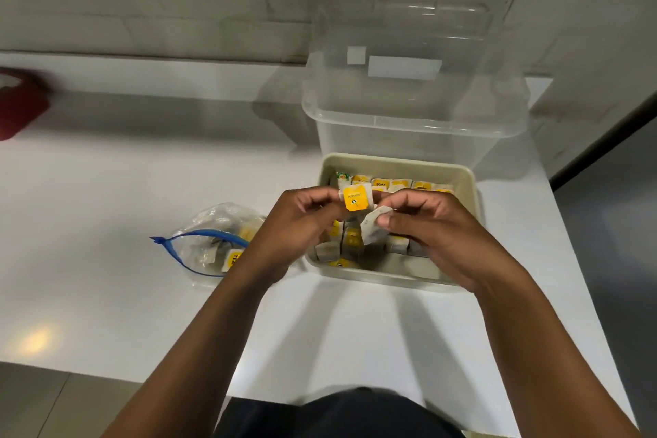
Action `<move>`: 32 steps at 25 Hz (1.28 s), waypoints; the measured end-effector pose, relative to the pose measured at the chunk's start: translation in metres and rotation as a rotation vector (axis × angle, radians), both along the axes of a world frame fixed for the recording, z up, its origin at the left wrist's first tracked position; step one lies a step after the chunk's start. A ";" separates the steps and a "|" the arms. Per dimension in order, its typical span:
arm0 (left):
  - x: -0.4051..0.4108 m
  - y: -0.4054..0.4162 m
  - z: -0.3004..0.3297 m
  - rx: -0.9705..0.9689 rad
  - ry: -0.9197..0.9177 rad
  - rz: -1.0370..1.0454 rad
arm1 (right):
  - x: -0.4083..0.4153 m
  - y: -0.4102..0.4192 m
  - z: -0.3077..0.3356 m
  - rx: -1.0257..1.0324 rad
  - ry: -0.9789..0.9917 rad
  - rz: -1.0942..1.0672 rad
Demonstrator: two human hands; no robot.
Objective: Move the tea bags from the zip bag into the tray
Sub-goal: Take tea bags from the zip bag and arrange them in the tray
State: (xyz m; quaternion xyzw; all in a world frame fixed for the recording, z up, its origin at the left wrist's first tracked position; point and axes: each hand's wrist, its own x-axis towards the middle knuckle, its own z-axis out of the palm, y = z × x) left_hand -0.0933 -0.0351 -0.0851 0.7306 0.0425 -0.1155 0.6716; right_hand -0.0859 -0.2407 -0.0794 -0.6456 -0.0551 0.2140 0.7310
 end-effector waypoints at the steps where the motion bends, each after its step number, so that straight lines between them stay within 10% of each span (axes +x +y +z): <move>1: 0.001 -0.001 -0.001 -0.003 -0.002 -0.015 | 0.000 -0.002 0.000 0.014 0.039 0.003; 11: 0.009 0.001 0.001 0.085 -0.063 -0.088 | 0.007 0.011 -0.008 -0.205 -0.094 -0.153; 18: 0.023 0.007 -0.027 0.735 -0.411 -0.241 | 0.013 -0.015 -0.021 -0.688 -0.151 -0.306; 32: 0.056 -0.038 -0.048 1.159 -0.277 -0.656 | 0.029 -0.014 -0.061 -1.115 -0.030 0.169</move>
